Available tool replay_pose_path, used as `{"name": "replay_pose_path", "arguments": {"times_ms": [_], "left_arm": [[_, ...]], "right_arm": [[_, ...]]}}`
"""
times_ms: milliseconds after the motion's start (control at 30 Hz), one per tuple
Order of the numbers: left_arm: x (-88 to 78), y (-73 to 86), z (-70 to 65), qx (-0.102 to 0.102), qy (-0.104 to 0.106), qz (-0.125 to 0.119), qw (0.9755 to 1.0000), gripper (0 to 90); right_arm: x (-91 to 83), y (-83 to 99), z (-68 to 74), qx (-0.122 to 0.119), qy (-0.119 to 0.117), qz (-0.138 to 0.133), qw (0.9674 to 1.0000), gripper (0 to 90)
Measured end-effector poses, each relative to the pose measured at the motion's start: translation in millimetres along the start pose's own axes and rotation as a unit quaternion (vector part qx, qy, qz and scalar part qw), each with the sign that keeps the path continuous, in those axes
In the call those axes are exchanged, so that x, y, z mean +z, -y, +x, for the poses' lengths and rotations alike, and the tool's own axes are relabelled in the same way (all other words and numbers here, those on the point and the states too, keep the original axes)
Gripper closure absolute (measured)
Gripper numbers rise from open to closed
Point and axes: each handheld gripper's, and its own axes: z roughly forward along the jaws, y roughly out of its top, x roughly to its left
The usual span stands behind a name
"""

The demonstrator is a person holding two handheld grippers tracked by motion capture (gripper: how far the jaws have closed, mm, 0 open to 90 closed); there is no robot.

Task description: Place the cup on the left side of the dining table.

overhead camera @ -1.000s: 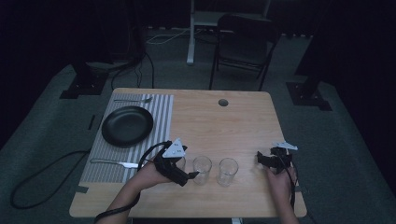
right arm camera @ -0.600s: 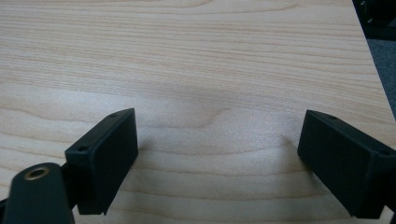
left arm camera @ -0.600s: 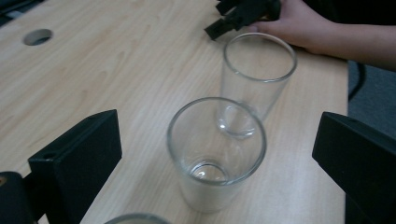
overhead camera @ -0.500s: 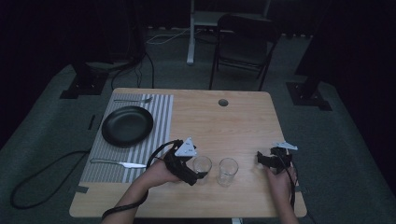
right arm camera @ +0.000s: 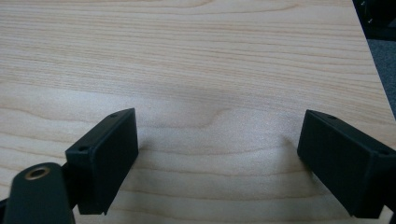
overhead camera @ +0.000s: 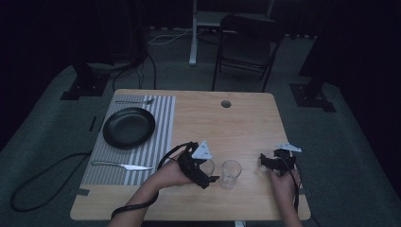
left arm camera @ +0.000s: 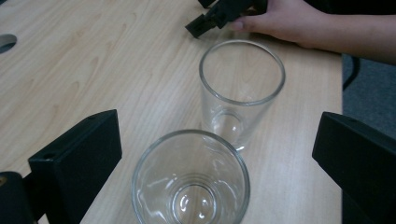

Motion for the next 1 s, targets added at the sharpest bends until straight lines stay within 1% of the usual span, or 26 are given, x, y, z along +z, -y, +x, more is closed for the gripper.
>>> {"name": "replay_pose_path", "arguments": {"times_ms": [133,200,233,300,333,367,433,467,500,567,600,633,700,767,800,833,867,933,967,1000], "left_arm": [[5.5,-5.7,-1.8,0.008,0.001,0.008,0.9999,1.8],[9.4,-8.7,-3.0,0.010,0.008,0.012,0.9999,1.8],[11.4,-10.3,-3.8,0.011,0.006,0.013,0.9998,1.8],[15.1,-13.5,-4.8,0.015,0.012,0.018,0.9996,1.8],[16.7,-15.1,-5.5,0.018,0.010,0.021,0.9996,1.8],[18.3,-16.8,-5.9,0.020,0.015,0.024,0.9994,1.8],[21.7,-20.0,-6.9,0.023,0.015,0.028,0.9992,1.8],[23.3,-21.4,-7.1,0.025,0.019,0.031,0.9990,1.8],[25.3,-22.6,-7.9,0.026,0.014,0.032,0.9990,1.8],[28.8,-24.5,-8.6,0.028,0.019,0.037,0.9987,1.8],[30.5,-25.2,-9.0,0.030,0.015,0.039,0.9987,1.8],[32.3,-25.9,-8.8,0.030,0.021,0.042,0.9985,1.8],[34.2,-26.5,-9.3,0.031,0.019,0.046,0.9983,1.8],[39.0,-27.6,-9.7,0.034,0.020,0.056,0.9976,1.8],[40.8,-28.3,-9.9,0.034,0.017,0.062,0.9974,1.8],[42.7,-28.9,-9.8,0.033,0.018,0.066,0.9971,1.8],[42.7,-28.9,-9.8,0.033,0.018,0.066,0.9971,1.8],[47.1,-31.9,-9.6,0.035,0.014,0.081,0.9960,1.8],[48.2,-33.0,-10.0,0.035,0.009,0.084,0.9958,1.8],[49.3,-34.2,-10.0,0.035,0.014,0.088,0.9954,1.8]], "right_arm": [[0.0,0.0,0.0,0.000,0.000,0.000,1.0000,11.9],[0.0,0.0,0.0,0.000,0.000,0.000,1.0000,11.9],[0.0,0.0,0.0,0.000,0.000,0.000,1.0000,11.9],[0.0,0.0,0.0,0.000,0.000,0.000,1.0000,11.9],[0.0,0.0,0.0,0.000,0.000,0.000,1.0000,11.9],[0.0,0.0,0.0,0.000,0.000,0.000,1.0000,11.9],[0.0,0.0,0.0,0.000,0.000,0.000,1.0000,11.9],[0.0,0.0,0.0,0.000,0.000,0.000,1.0000,11.9],[0.0,0.0,0.0,0.000,0.000,0.000,1.0000,11.9],[0.0,0.0,0.0,0.000,0.000,0.000,1.0000,12.0],[0.0,0.0,0.0,0.000,0.000,0.000,1.0000,12.0],[0.0,0.0,0.1,0.000,0.000,0.000,1.0000,12.0],[0.0,0.0,0.0,0.000,0.000,0.000,1.0000,12.1],[0.0,0.0,0.1,0.000,0.000,0.000,1.0000,12.1],[0.0,0.0,0.1,0.000,0.000,0.000,1.0000,12.1],[0.0,0.0,0.0,0.000,0.000,0.000,1.0000,12.1],[0.0,0.0,0.0,0.000,0.000,0.000,1.0000,12.1],[0.0,0.0,0.1,0.000,0.000,0.000,1.0000,12.1],[0.0,0.0,0.0,0.000,0.000,0.000,1.0000,12.1],[0.0,0.0,0.1,0.000,0.000,0.000,1.0000,12.0]]}}
